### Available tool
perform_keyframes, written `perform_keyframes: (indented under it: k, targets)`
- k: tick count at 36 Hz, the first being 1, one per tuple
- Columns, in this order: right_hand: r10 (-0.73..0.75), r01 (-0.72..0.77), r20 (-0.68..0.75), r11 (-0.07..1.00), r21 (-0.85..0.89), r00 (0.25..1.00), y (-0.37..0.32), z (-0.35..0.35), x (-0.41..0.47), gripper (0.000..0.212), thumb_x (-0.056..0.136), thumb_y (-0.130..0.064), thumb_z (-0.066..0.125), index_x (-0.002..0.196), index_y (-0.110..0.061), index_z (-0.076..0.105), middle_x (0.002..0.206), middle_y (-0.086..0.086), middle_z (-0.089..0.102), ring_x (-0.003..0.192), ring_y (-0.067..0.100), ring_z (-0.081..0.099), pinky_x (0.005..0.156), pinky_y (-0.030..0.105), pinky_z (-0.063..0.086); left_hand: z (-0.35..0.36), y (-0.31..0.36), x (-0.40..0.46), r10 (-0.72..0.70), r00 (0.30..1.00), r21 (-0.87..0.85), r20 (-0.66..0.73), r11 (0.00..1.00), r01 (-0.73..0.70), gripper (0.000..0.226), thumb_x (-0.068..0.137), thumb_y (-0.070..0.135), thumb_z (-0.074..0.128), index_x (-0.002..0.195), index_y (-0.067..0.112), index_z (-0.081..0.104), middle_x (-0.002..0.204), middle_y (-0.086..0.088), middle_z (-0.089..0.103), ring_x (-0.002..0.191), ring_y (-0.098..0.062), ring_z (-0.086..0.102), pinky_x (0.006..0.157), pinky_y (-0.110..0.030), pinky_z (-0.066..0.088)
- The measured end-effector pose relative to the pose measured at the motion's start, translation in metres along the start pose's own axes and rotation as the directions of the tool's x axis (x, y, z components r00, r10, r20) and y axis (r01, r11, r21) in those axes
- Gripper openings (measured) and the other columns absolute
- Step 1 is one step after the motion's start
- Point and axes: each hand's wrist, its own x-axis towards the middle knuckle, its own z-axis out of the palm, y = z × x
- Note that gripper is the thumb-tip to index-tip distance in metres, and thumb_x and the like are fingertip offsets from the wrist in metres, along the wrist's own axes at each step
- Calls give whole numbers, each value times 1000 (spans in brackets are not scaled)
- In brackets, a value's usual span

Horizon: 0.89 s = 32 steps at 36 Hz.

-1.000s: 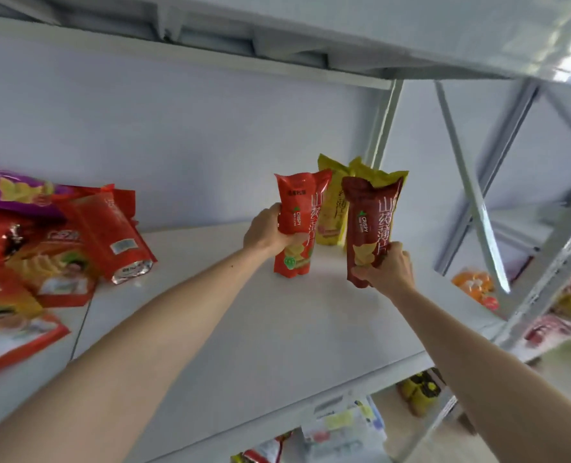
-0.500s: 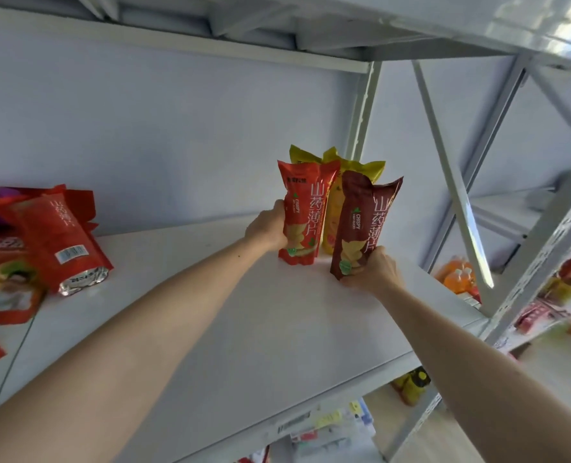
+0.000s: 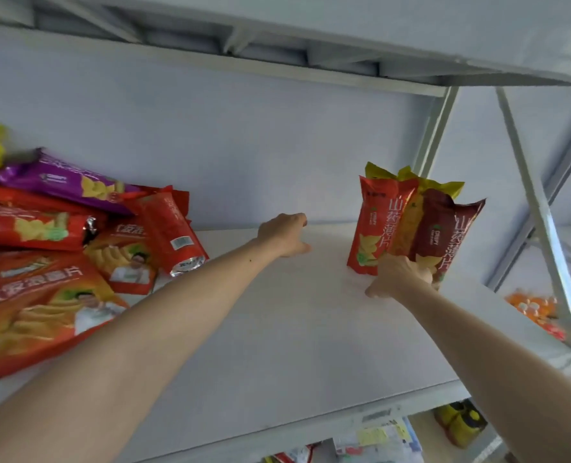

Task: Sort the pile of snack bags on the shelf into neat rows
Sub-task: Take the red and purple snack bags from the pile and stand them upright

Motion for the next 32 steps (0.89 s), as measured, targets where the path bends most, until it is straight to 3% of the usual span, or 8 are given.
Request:
perform_keyframes:
  k: [2,7,11,14,17,20,26,32]
  targets:
    - [-53,53,17,999,-7,998,-38,-7,-5,41,81,-36,71,115,-19,56,98,0,55,100,25,59,74,32,45,-15,-29,-14,-31,999,27,-28,999,32,59,83,46,66,133,22,47,133,1,55,119,-23,54,91,-34,46]
    - [-216,216,-14,976,24,976,-136,-16,-14,21,79,-25,69,93,-16,56,89,1,58,84,26,59,67,30,43,-56,-110,-57,-99,987,69,-124,992,108,50,85,42,67,129,23,55,131,0,58,121,-22,54,89,-30,43]
    - [-321,327,-75,941,90,944,-207,-16,-21,20,78,-26,69,91,-19,55,104,3,61,102,27,63,72,30,43,-89,-178,-93,-146,965,128,-216,976,177,39,85,41,67,120,24,59,125,3,60,118,-20,54,81,-31,42]
    - [-365,389,-154,902,187,918,-251,-15,-24,35,81,-35,67,110,-19,57,114,6,61,107,29,61,73,31,42,-110,-227,-115,-220,940,139,-259,955,262,37,84,43,67,116,25,62,122,4,61,115,-20,57,82,-31,44]
    - [-398,430,-168,866,254,902,-287,-14,-26,60,82,-58,63,120,-15,47,115,8,60,108,32,60,72,34,41,-125,-270,-131,-299,914,134,-273,929,344,39,85,42,68,116,21,60,121,2,61,114,-22,58,82,-32,45]
    - [-395,414,-125,860,299,910,-314,-12,-26,74,79,-55,64,131,-10,38,124,11,57,114,32,57,76,35,41,-134,-304,-138,-378,879,121,-291,897,426,38,85,41,68,113,17,61,117,-2,63,112,-25,59,82,-35,48]
    - [-402,391,-26,872,293,915,-336,-4,-18,81,72,-62,69,126,-10,40,122,10,58,112,32,58,86,40,50,-148,-339,-132,-510,804,147,-307,809,569,41,90,43,60,108,6,60,112,-11,65,105,-31,62,71,-35,43]
    - [-418,391,26,868,306,908,-346,0,-2,82,66,-66,71,121,-12,42,113,6,59,103,28,60,88,44,53,-152,-365,-110,-632,722,-37,-282,759,650,62,90,62,47,110,6,61,112,-12,67,105,-31,63,77,-36,51]
